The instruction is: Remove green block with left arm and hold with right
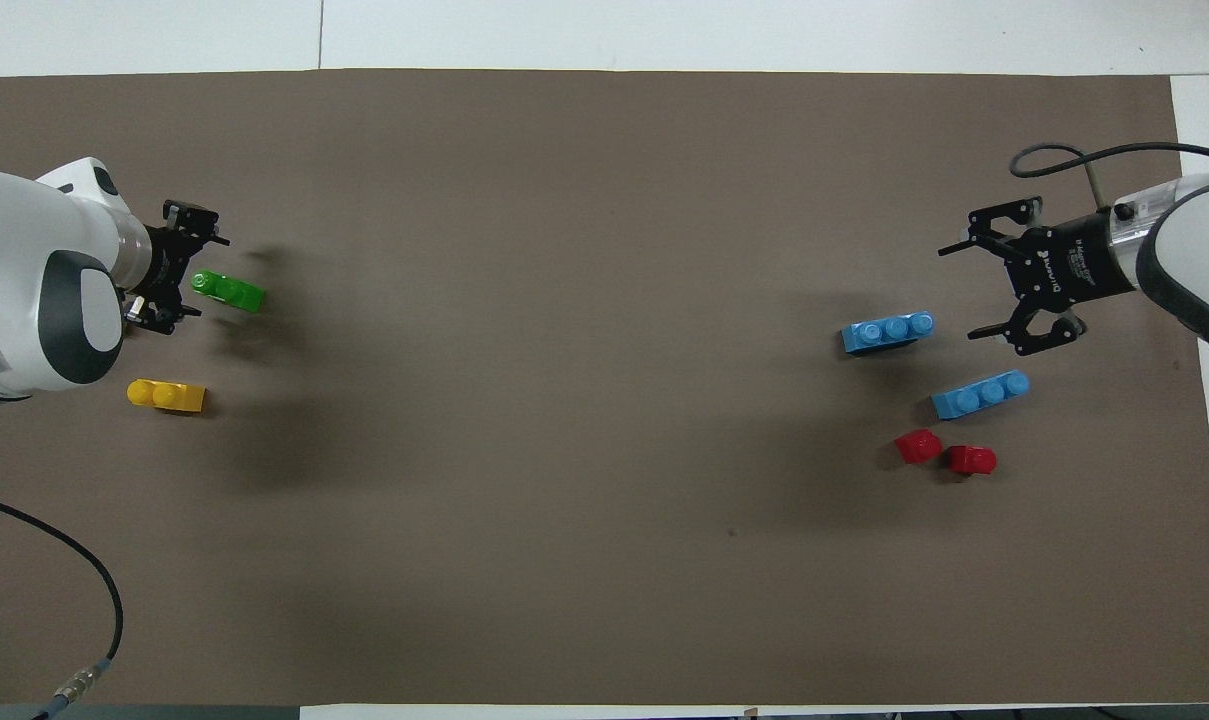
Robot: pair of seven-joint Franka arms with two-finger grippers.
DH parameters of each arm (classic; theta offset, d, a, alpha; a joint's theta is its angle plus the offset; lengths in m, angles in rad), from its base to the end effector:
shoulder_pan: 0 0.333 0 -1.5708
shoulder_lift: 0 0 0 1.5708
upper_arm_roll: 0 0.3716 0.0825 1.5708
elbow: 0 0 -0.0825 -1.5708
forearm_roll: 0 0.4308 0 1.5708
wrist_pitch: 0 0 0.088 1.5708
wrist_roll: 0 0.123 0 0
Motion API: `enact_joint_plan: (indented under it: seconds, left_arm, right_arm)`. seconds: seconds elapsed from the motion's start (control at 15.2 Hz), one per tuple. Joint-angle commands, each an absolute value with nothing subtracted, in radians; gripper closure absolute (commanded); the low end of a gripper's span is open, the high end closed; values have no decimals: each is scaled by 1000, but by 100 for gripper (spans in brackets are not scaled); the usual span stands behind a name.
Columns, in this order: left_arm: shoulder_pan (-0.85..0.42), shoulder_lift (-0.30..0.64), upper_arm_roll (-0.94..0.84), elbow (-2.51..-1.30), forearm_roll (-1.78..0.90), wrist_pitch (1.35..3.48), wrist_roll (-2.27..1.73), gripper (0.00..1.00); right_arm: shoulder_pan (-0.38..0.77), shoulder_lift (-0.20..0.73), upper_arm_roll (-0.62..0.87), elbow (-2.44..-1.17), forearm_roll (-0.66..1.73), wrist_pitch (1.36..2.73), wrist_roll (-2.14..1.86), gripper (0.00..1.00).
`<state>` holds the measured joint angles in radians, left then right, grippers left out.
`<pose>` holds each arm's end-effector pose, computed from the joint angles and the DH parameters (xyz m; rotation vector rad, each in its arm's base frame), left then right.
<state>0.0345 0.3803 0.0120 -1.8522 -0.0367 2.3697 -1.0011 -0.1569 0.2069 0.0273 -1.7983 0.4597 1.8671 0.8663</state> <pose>0.7084 0.0315 0.3380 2.6260 1.5580 0.1703 0.6565 -0.0455 0.4482 -2.3040 1.5151 0.3974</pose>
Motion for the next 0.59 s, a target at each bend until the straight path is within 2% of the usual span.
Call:
enact_joint_plan:
  seconds: [0.0,0.33,0.53]
  left_arm:
    - [37,332,5,-1829,3,2327,-919,0]
    - [26,209,-2,-1816,28,2174,-605,0]
    - [26,169,-3,-1717,26,1989,-372,0]
  right_arm:
    - [-112,111,34,-1763,321,1792,794,0]
    - [-110,-20,35,-1717,203,1636,409,0]
    - [-109,-75,37,-1718,161,1573,194,0]
